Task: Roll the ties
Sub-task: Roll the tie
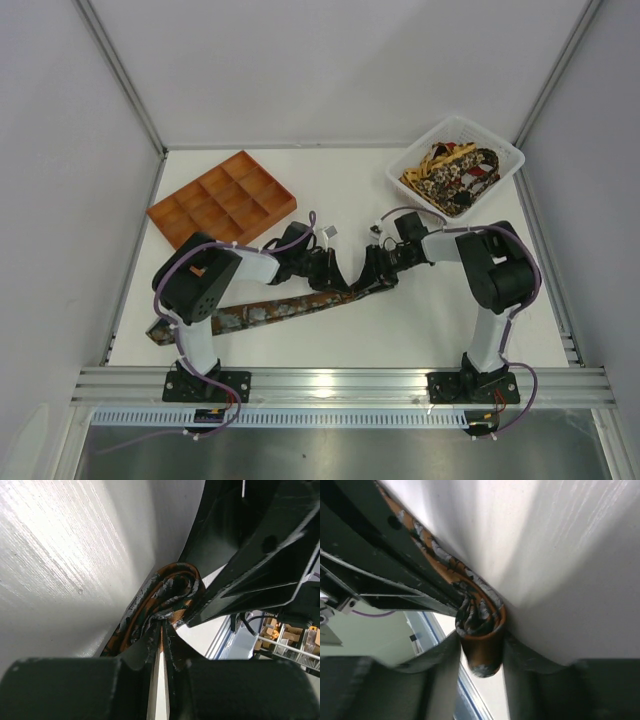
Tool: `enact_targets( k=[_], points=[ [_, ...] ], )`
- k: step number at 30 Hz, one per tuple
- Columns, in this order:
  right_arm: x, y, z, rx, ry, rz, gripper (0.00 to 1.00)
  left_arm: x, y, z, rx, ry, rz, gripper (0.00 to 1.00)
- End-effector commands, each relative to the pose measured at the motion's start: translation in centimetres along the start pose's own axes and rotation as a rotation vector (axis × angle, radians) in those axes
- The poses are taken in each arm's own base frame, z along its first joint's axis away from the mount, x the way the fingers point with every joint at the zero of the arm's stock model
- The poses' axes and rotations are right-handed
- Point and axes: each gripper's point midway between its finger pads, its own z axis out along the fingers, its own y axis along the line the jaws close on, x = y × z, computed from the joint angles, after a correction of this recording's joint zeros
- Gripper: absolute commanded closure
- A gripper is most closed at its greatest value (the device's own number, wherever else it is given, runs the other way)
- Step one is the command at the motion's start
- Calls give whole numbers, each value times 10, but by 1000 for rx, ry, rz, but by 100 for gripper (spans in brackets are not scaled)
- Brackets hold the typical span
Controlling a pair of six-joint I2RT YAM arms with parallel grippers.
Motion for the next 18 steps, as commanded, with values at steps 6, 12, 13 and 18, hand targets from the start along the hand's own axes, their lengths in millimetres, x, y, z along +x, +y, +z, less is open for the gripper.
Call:
enact_targets(
  k=[6, 12, 13, 18],
  points=[
    [7, -24, 8, 165, 4, 28, 100, 6, 22, -7, -96, -17, 16, 85],
    [25, -20, -10, 289, -6, 97, 100, -3, 0, -19, -67, -48, 44, 80],
    [30, -20, -13, 303, 3, 112, 100, -4, -2, -17, -52, -47, 44, 80],
    [35, -26, -30, 426, -39, 150, 100, -3, -5, -3, -33, -21, 32, 81]
  ],
)
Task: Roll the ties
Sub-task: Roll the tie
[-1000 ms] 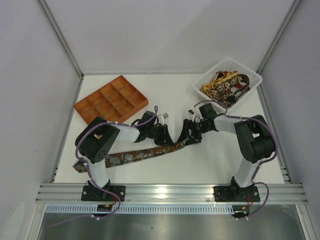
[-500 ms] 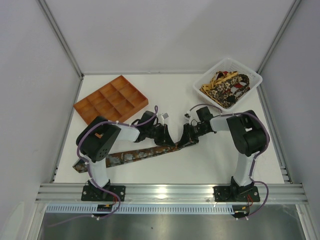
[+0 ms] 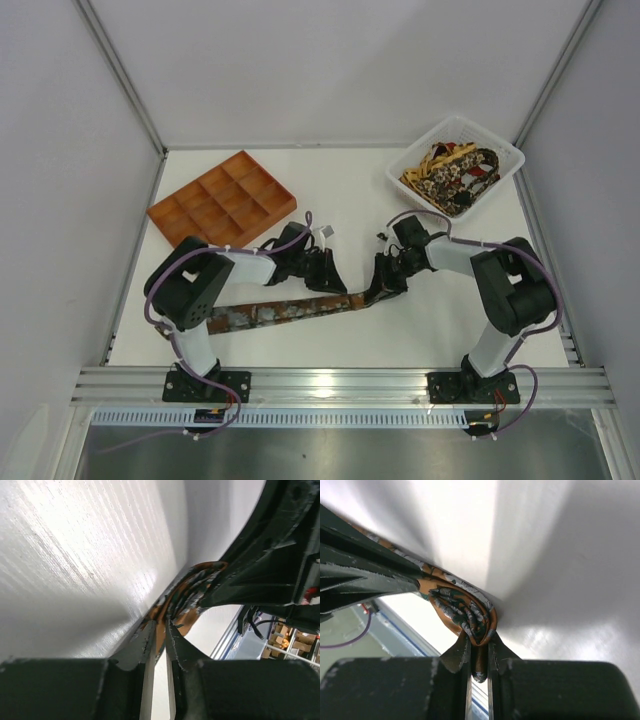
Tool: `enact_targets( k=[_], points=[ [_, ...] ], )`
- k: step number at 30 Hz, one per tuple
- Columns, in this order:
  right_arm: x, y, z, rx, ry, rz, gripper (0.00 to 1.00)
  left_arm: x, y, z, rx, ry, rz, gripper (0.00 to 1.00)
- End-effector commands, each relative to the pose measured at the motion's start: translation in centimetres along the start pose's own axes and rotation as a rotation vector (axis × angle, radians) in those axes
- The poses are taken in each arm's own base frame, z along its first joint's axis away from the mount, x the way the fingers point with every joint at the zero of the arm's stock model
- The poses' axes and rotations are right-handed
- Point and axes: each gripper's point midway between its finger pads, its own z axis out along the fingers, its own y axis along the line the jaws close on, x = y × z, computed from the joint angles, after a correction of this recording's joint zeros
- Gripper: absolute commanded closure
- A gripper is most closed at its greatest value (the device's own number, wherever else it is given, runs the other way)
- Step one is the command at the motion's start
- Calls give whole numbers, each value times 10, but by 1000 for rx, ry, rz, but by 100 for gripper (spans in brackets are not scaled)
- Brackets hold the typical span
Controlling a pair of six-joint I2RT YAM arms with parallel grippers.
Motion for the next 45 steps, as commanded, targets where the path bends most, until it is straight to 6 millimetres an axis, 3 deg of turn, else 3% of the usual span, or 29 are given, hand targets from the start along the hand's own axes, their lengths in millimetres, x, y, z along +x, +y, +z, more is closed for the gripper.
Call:
enact_targets(
  k=[1, 5, 10, 19, 23, 30, 39, 43, 45],
  points=[
    [12, -21, -12, 165, -7, 70, 100, -5, -9, 10, 27, 3, 26, 82],
    [17, -38, -23, 300, -23, 99, 100, -4, -30, 18, 65, -2, 40, 83],
    [23, -56, -43, 438, -45, 129, 100, -10, -50, 8, 103, -65, 63, 82],
    [21, -45, -39, 357, -49, 113, 100, 5, -86, 30, 200, -14, 90, 81],
    [17, -43, -43, 333, -65, 112, 100, 8, -83, 39, 221, 7, 64, 83],
    [13, -34, -41, 233, -75, 104, 100, 18, -58, 55, 160, 50, 36, 84],
    [12, -28, -36, 179, -68, 99, 90, 16, -46, 62, 143, 57, 20, 85],
    [14, -20, -33, 109, -69, 100, 61, 13, -43, 61, 137, 55, 19, 85],
    [11, -15, -31, 69, -82, 99, 55, 13, -42, 61, 135, 56, 15, 85]
  ],
)
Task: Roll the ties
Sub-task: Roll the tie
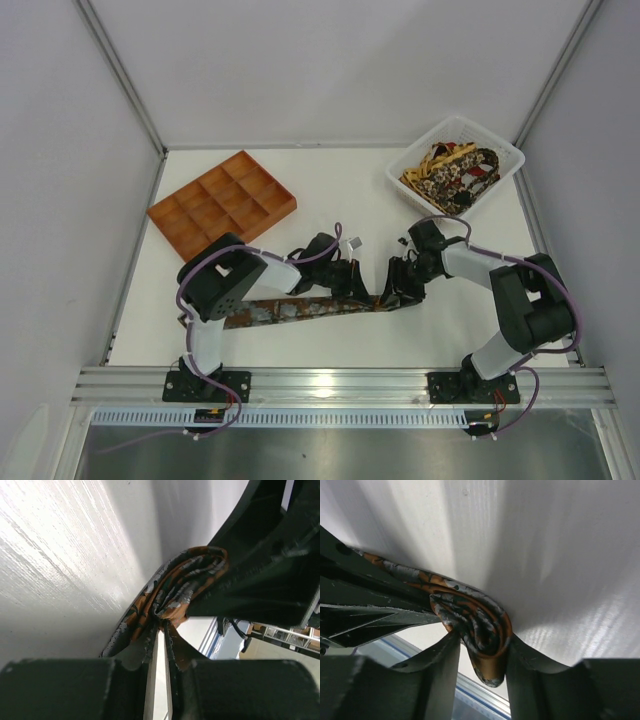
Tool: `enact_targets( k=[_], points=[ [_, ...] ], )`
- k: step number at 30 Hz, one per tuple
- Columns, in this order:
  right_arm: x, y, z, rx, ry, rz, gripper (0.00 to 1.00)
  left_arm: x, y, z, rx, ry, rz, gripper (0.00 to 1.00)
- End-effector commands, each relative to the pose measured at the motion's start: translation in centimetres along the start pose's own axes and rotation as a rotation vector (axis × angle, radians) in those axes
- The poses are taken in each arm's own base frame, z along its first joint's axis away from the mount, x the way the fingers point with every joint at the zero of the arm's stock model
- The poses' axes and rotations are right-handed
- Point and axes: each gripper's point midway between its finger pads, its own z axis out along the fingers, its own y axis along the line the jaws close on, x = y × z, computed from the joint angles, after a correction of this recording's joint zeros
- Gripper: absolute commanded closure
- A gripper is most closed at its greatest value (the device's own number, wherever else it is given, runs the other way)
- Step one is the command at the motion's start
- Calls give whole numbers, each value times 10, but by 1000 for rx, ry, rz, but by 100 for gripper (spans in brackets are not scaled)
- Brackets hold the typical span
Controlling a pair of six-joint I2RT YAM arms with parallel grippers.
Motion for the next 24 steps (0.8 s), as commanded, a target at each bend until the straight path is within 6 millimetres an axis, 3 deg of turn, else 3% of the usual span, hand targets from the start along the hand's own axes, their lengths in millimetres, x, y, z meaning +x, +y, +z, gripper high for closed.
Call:
enact_targets(
  k=[1, 11, 14, 22, 24],
  points=[
    [-1, 19, 0, -120, -18, -23, 52, -14, -1, 5, 8, -30, 25, 85],
    [-4, 18, 14, -166, -38, -36, 48, -11, 9, 5, -6, -16, 13, 85],
    [-5, 15, 17, -154, -37, -27, 51, -11, 9, 4, -13, -12, 16, 85],
    [-11, 4, 6, -33, -26, -15, 95, -14, 2, -2, -15, -23, 43, 85],
    [-8, 0, 2, 5, -13, -14, 100, -16, -4, -7, -12, -30, 58, 85]
  ],
)
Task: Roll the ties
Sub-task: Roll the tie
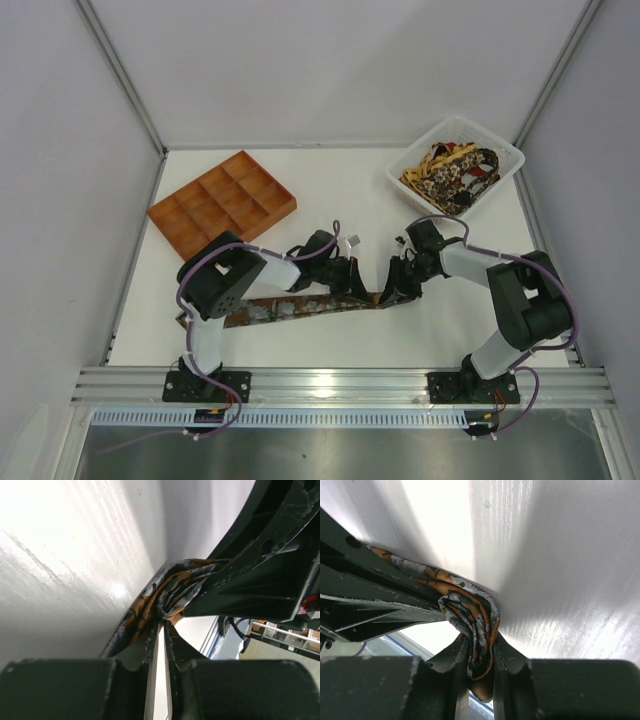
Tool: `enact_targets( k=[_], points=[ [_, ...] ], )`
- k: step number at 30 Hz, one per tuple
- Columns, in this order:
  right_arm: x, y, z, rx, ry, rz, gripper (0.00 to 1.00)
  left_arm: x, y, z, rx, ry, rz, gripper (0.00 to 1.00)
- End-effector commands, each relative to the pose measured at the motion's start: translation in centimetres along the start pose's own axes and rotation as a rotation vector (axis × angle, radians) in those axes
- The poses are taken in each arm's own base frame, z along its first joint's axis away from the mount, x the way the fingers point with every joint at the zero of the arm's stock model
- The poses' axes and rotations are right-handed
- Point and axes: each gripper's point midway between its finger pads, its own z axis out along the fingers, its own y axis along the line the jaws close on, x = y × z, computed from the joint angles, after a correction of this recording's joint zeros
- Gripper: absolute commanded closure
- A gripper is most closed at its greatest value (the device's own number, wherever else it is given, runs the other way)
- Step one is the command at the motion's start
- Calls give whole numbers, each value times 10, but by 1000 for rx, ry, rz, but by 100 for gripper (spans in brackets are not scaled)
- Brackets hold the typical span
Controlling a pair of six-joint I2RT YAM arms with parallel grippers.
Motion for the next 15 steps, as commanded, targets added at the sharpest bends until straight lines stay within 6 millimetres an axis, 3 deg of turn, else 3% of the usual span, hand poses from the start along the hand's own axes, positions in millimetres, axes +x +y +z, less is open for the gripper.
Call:
enact_targets(
  k=[1, 8, 15],
  points=[
    [-9, -4, -10, 88, -17, -24, 100, -12, -13, -10, -14, -43, 72, 84],
    [-9, -6, -21, 174, 1, -39, 100, -34, -43, -17, 28, -88, 127, 81],
    [-10, 2, -17, 172, 7, -51, 100, -42, -42, -2, 50, -80, 99, 81]
  ],
)
